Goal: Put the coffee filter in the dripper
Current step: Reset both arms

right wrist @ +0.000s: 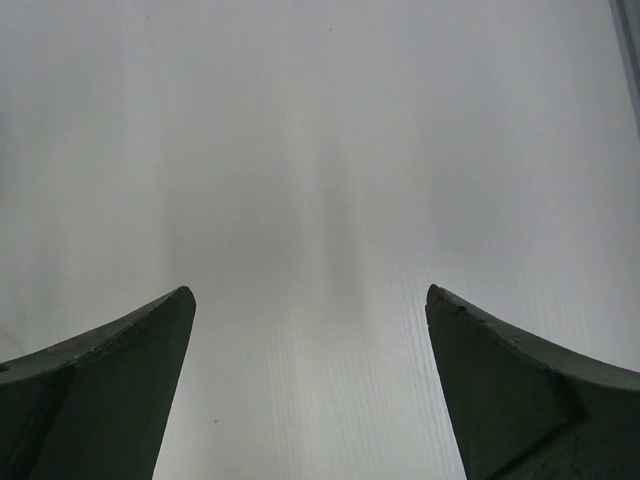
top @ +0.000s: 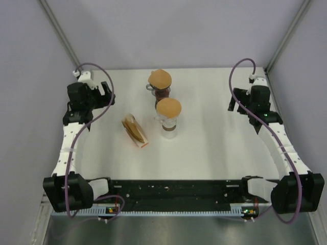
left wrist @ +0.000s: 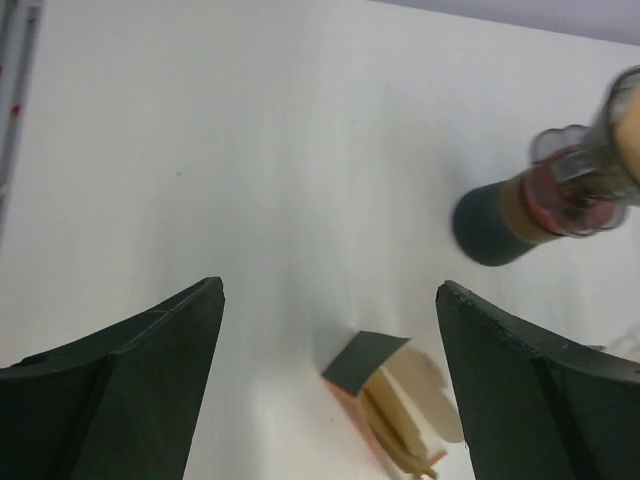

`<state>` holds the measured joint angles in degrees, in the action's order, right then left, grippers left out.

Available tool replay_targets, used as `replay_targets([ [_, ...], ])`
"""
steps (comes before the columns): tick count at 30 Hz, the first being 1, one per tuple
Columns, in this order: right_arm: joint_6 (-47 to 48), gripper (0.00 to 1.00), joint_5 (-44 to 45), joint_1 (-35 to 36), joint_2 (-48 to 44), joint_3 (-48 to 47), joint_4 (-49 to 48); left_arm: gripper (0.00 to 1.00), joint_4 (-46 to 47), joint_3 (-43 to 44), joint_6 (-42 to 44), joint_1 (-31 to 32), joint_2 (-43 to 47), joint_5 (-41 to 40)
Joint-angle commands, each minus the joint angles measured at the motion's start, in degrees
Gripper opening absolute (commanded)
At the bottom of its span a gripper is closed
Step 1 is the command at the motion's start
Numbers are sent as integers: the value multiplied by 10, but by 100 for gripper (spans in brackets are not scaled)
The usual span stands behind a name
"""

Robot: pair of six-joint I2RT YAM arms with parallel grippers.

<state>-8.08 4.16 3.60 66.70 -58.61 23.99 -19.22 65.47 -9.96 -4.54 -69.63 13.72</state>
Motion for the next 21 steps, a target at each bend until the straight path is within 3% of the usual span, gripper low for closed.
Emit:
replay_targets([
  [1, -97, 99, 91, -1, -32, 71, -126, 93, 100, -96, 31, -81, 20, -27],
  [5, -115, 99, 89, -3, -47, 127, -181, 94, 146, -169, 33, -129, 14, -9],
  [13, -135, 99, 103, -3, -64, 191, -252, 95, 289, -292, 28, -130, 34, -21],
  [21, -153, 99, 111, -3, -71, 217, -279, 97, 331, -314, 12, -131, 27, -8],
])
